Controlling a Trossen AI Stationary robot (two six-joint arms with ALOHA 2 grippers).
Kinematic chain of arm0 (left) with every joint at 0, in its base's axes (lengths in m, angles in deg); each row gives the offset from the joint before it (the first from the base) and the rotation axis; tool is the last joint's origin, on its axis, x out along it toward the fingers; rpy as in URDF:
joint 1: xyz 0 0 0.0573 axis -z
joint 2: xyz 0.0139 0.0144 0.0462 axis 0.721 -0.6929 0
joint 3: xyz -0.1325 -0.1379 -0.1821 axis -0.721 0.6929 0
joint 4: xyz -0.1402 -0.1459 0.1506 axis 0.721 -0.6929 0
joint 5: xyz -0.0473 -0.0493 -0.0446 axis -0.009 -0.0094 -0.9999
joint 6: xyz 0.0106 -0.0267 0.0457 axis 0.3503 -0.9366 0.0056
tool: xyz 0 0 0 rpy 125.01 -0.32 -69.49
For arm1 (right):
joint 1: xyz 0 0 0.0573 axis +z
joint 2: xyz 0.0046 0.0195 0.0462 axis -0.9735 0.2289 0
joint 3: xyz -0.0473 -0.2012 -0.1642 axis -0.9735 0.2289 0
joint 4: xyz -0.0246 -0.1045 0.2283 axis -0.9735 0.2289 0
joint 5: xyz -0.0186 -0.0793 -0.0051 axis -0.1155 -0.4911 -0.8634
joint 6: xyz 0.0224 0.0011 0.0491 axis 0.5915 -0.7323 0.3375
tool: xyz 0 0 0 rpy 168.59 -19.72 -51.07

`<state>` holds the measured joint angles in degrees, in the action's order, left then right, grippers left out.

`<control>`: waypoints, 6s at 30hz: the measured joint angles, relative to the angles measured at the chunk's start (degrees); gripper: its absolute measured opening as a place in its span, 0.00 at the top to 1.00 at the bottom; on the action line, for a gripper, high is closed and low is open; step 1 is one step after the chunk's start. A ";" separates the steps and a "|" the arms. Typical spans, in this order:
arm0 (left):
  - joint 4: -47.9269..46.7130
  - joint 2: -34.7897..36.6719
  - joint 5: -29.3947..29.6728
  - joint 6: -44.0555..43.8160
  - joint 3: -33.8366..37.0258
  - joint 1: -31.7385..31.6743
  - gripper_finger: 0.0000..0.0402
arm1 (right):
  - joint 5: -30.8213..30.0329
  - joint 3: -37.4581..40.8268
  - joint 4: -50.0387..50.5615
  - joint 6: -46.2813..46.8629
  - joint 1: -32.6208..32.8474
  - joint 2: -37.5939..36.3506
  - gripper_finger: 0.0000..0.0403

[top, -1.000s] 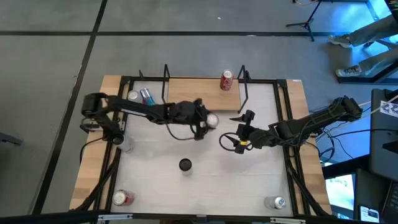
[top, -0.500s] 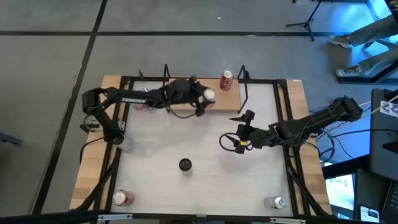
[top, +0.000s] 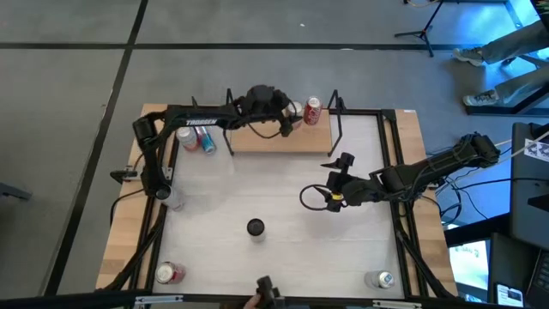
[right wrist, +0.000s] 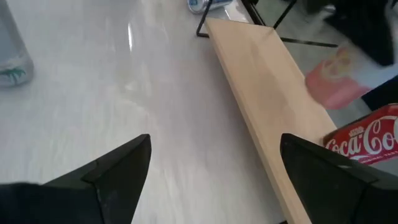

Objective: Place canned beverage on shelf
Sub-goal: Put the left pink soda can on the shelf, then adjust the top blue soda can

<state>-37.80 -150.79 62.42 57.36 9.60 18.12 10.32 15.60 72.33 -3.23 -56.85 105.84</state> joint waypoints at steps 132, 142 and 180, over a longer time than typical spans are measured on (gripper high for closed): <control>-83.23 41.14 30.14 -33.11 14.85 20.29 0.12 | 3.69 1.92 -2.07 -0.17 -0.07 0.00 0.12; -85.01 30.55 29.44 -6.93 14.94 9.63 0.12 | 3.74 1.92 -1.56 -0.14 -0.07 0.00 0.12; -49.05 33.28 38.98 -52.07 39.23 5.63 0.12 | 3.61 2.89 -4.72 0.05 -0.07 0.00 0.12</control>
<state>-86.85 -117.51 101.40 5.29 48.83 23.75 13.93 18.49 67.61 -3.18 -56.91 105.84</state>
